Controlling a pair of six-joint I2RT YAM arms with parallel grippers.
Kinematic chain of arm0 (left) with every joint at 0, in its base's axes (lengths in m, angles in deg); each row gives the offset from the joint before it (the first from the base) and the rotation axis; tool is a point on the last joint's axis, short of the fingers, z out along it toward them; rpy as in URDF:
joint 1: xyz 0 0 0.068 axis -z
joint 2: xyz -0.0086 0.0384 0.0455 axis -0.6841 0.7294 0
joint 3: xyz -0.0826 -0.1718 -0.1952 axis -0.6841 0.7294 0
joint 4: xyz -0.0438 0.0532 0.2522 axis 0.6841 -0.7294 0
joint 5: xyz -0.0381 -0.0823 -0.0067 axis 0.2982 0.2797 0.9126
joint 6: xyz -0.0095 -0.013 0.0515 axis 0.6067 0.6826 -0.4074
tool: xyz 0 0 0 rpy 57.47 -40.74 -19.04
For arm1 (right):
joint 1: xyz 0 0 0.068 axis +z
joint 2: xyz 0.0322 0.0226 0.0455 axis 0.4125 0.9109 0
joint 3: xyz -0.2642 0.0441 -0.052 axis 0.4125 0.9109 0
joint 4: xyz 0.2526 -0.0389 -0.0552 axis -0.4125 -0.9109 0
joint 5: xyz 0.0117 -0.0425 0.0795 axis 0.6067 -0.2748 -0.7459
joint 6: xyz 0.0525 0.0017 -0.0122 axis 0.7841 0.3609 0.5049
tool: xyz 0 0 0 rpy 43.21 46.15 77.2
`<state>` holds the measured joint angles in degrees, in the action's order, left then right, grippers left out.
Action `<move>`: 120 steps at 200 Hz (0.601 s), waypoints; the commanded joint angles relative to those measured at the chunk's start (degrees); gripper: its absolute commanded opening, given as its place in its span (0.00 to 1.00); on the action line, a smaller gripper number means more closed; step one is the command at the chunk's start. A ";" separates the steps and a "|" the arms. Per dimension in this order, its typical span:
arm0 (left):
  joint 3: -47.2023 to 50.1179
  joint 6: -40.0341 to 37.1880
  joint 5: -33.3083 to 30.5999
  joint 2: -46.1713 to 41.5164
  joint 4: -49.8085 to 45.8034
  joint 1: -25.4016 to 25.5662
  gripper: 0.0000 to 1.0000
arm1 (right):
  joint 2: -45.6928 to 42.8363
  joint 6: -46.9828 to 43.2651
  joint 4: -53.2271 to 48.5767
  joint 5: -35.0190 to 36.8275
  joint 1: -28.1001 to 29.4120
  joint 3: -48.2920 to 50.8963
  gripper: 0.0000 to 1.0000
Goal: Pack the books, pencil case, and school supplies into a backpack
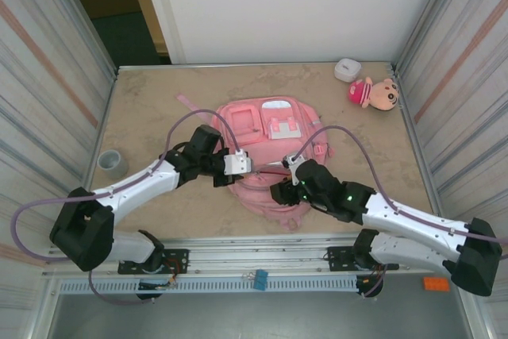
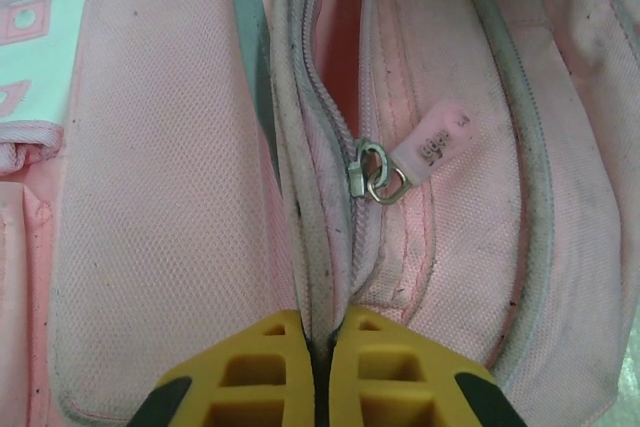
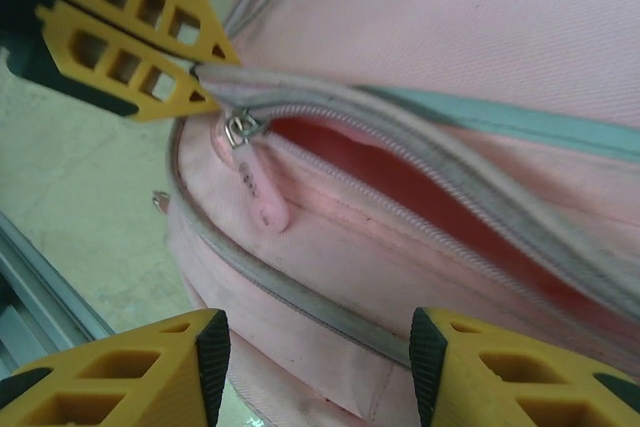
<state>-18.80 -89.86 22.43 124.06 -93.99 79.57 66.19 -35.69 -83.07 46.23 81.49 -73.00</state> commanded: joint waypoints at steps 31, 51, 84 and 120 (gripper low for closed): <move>-3.11 5.43 8.32 -1.94 -0.72 -0.52 0.00 | 7.05 -0.39 4.05 8.34 5.08 -6.01 0.55; -3.49 6.44 10.58 -1.76 -0.78 -0.55 0.00 | 11.09 -0.28 4.23 11.37 5.80 -8.23 0.55; -3.75 7.13 13.46 -1.25 -0.73 -0.49 0.00 | 17.61 0.81 4.67 17.45 6.15 -12.35 0.55; -3.75 6.97 10.58 -1.23 -1.73 -0.67 0.00 | 19.56 3.91 -4.07 25.08 5.96 -16.20 0.38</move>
<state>-20.16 -84.59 28.49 124.06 -94.47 78.78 85.69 -34.25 -82.00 62.91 87.65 -86.24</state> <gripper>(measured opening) 0.055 0.438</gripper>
